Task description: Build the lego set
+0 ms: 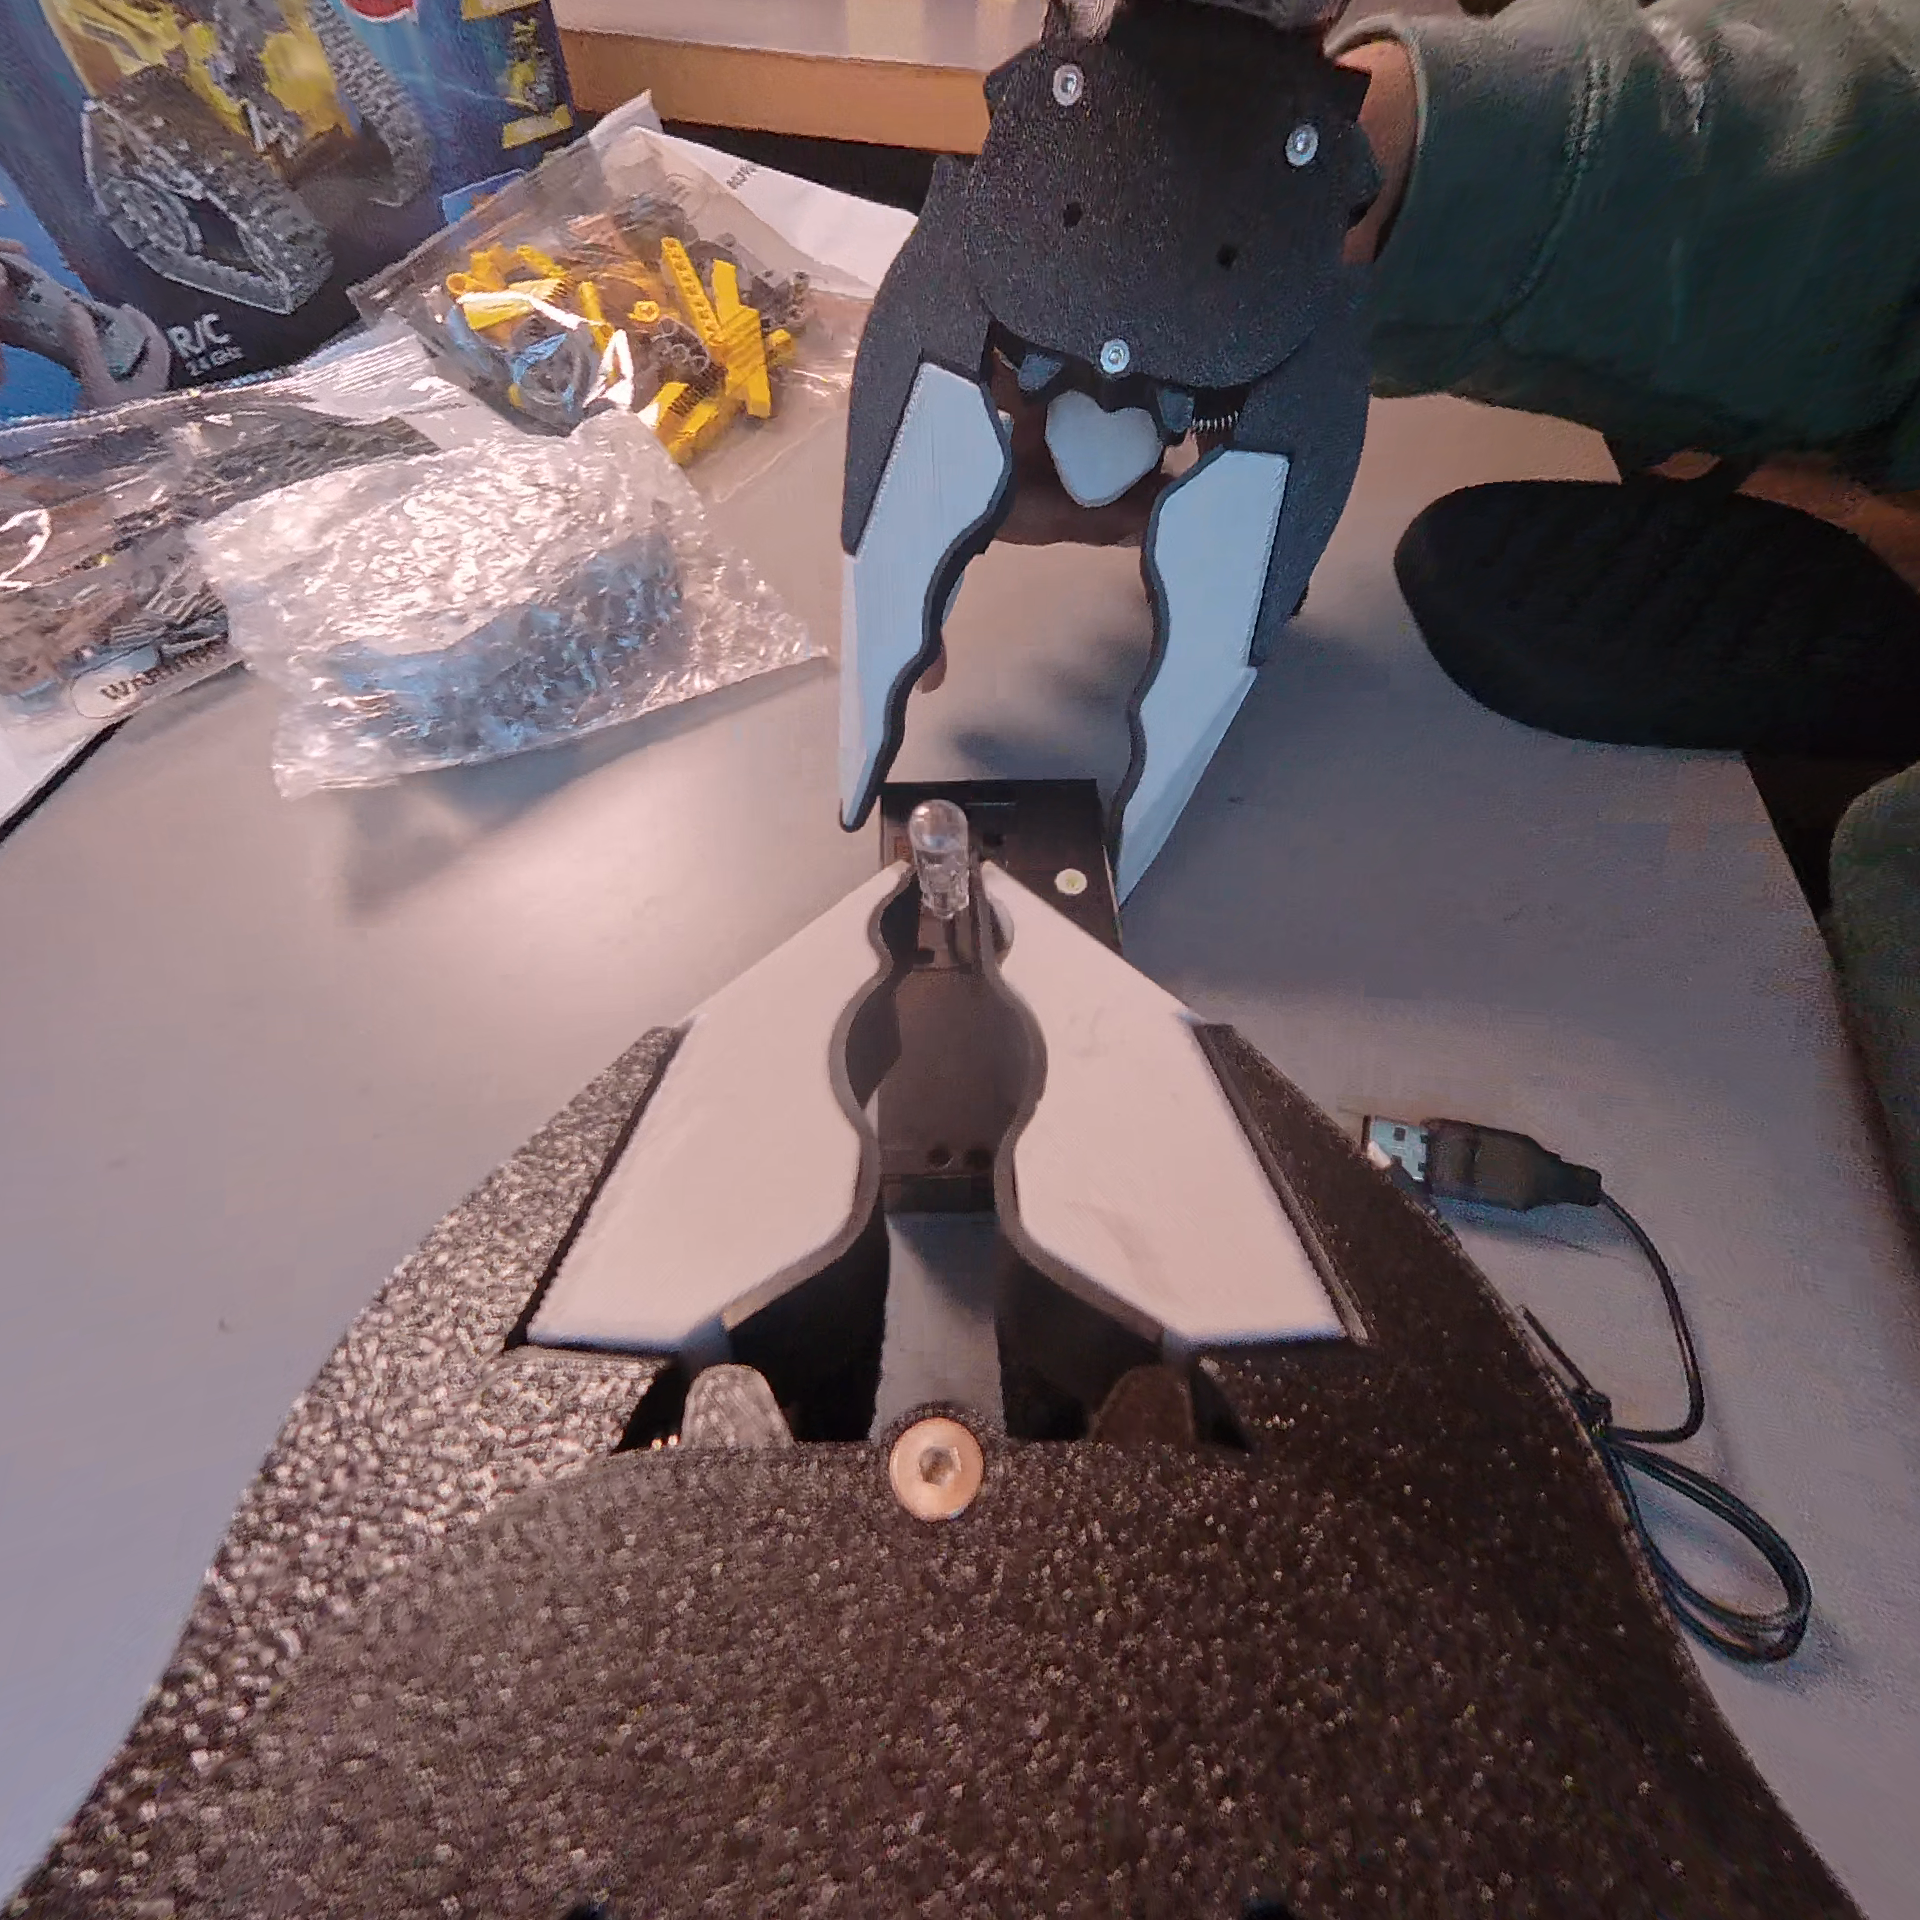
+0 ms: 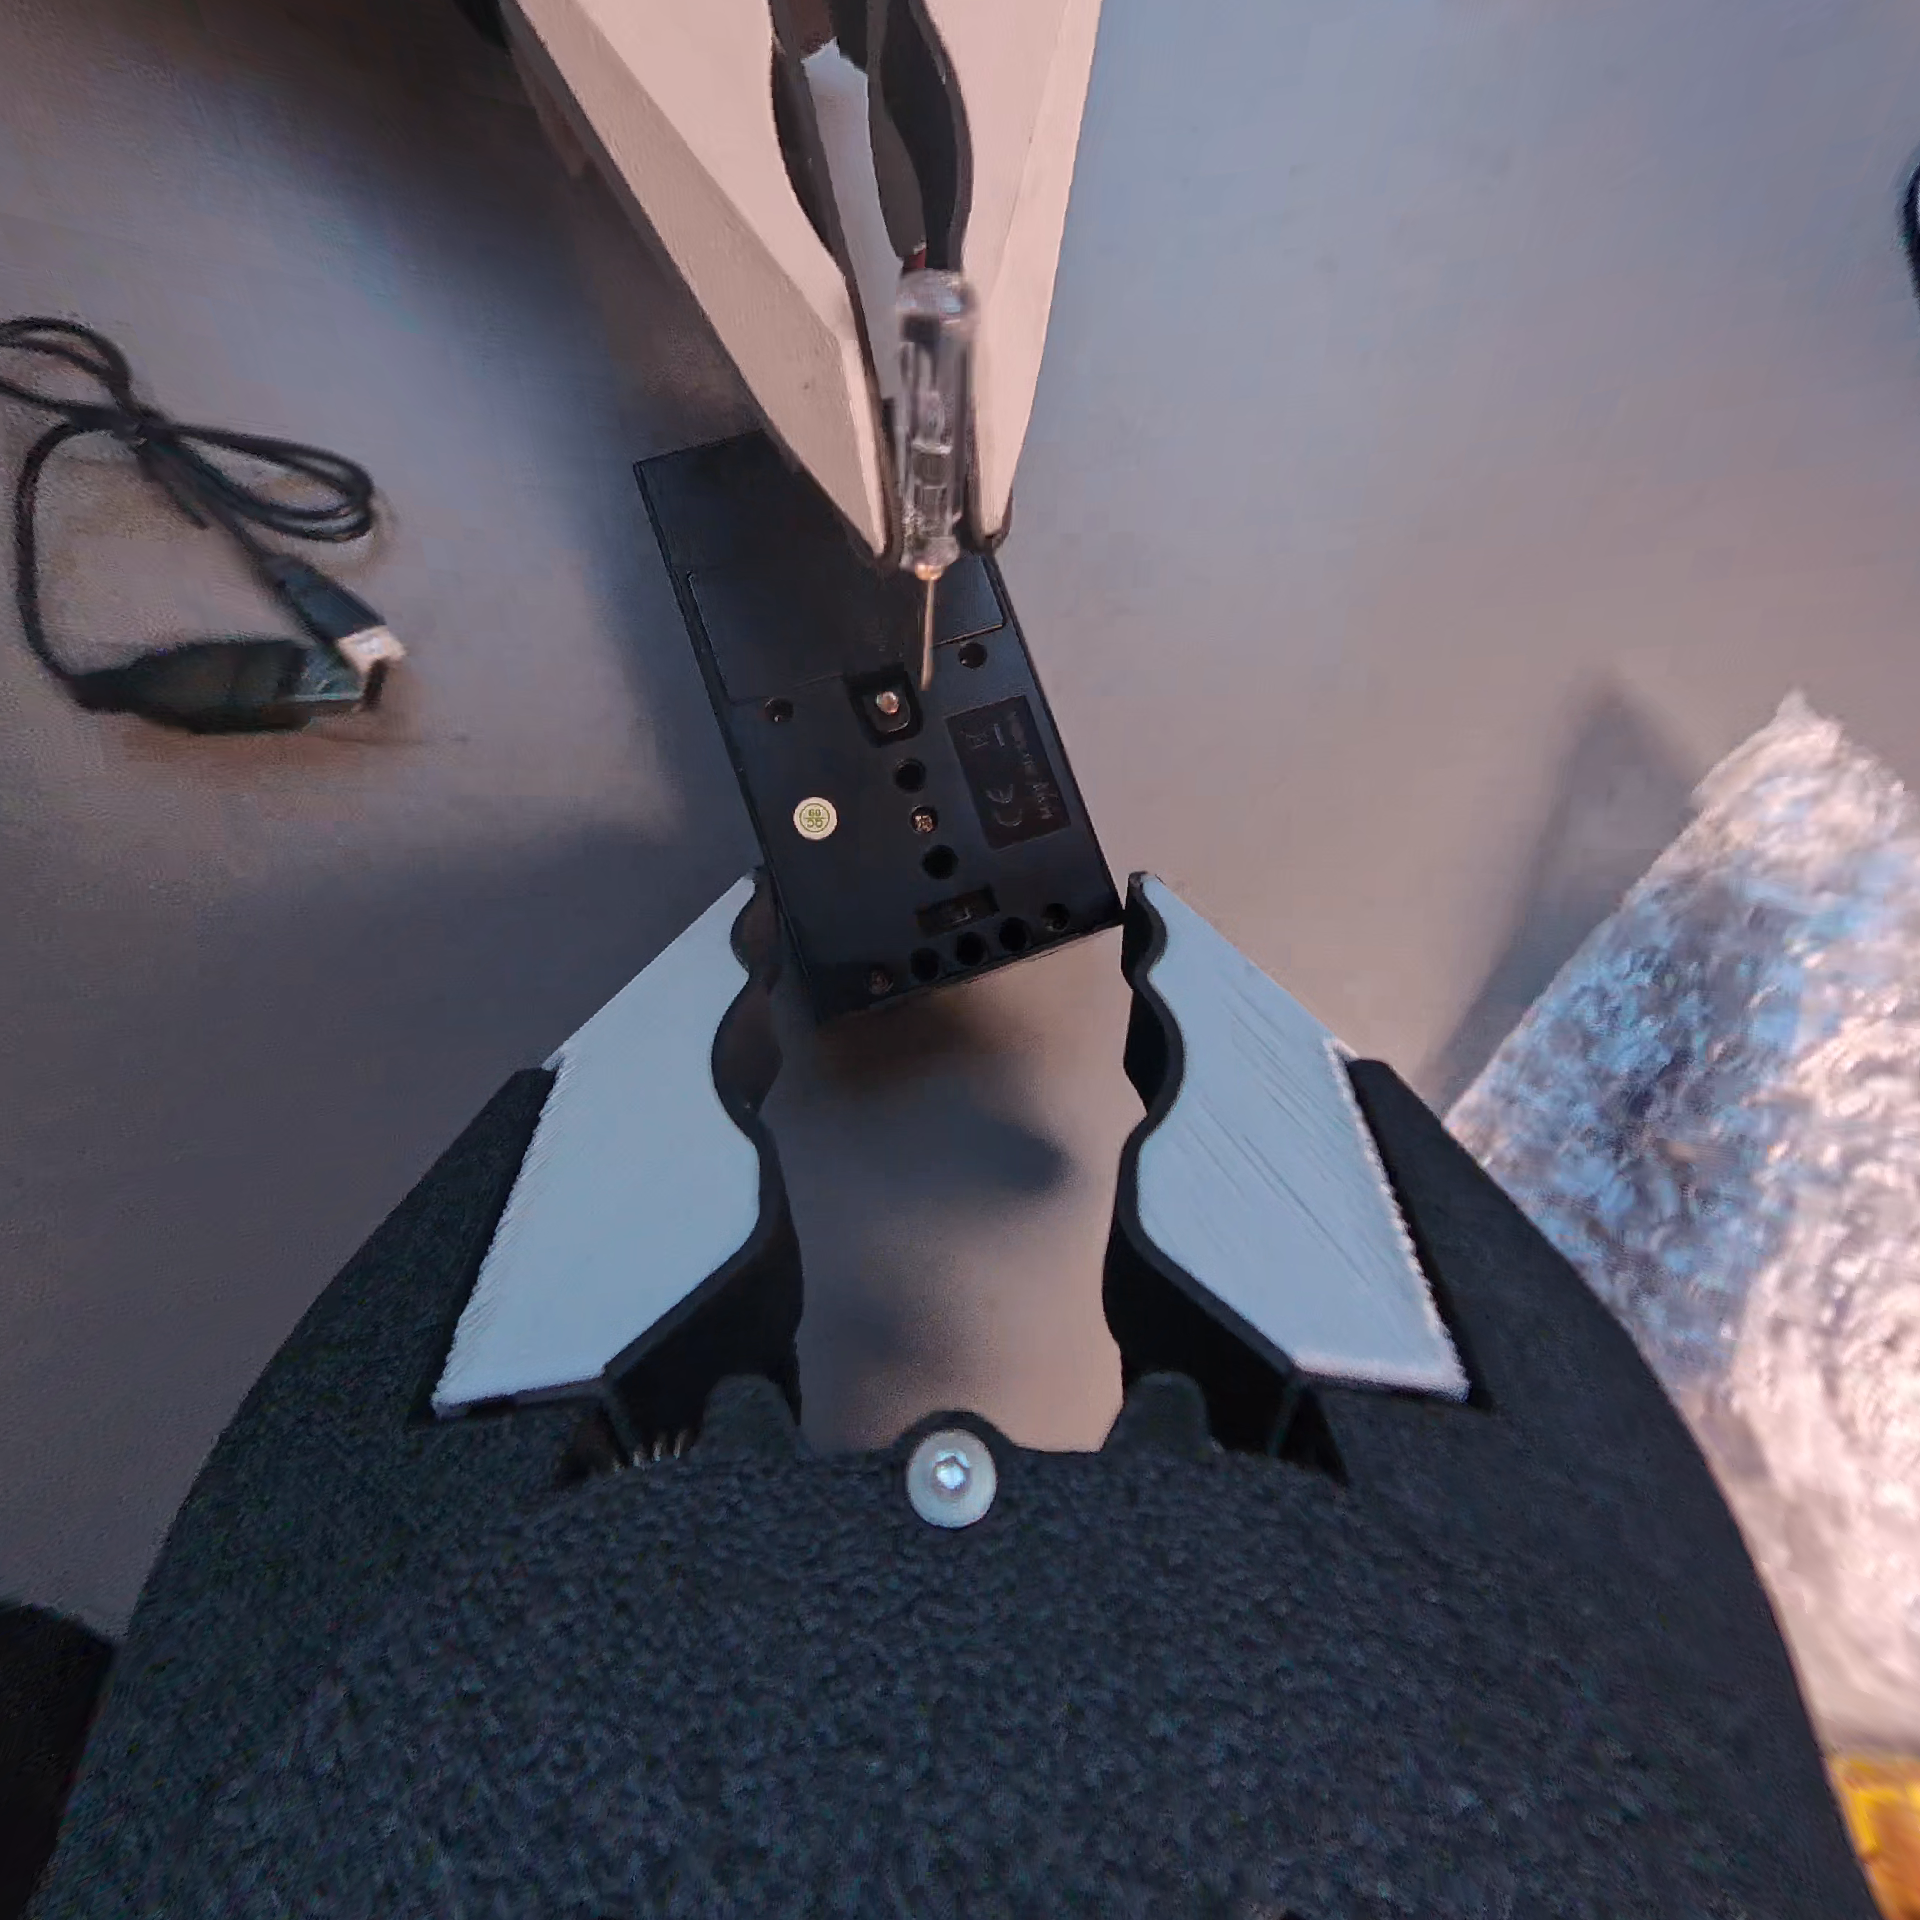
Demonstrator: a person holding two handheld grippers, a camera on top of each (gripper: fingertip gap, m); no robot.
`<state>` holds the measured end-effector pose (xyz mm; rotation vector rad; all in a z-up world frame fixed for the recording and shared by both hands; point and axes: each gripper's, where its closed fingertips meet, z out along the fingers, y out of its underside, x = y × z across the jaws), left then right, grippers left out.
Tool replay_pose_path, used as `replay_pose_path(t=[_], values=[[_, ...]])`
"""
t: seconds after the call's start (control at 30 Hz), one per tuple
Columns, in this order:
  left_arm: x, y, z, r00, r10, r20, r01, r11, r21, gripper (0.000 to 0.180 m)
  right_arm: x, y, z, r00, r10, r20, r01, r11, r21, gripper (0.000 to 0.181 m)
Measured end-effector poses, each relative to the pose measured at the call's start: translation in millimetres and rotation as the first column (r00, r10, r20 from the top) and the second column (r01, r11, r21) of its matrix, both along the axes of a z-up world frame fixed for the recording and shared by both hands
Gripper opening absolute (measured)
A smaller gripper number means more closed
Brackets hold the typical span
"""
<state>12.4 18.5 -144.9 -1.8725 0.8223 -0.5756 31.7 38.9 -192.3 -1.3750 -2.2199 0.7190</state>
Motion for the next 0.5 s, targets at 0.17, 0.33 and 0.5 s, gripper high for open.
replay_pose_path(t=[0.17, 0.33, 0.5], values=[[32.1, 2.0, -0.2, 0.997, -0.072, -0.015, 0.072, 0.997, 0.006, 0.009, 26.1, -7.0, 0.3, 0.996, -0.074, -0.039, 0.073, 0.997, -0.019, 0.065], [33.1, 4.0, 3.6, 0.997, -0.071, -0.029, 0.071, 0.997, 0.02, 0.008, 26.8, -7.2, 0.8, 0.992, -0.101, -0.073, 0.099, 0.995, -0.034, 0.065], [26.3, -0.7, 15.9, 0.997, -0.08, 0.012, 0.08, 0.997, -0.016, 0.008, 25.5, -6.3, 11.5, 0.986, -0.118, -0.121, 0.114, 0.993, -0.044, 0.066]])
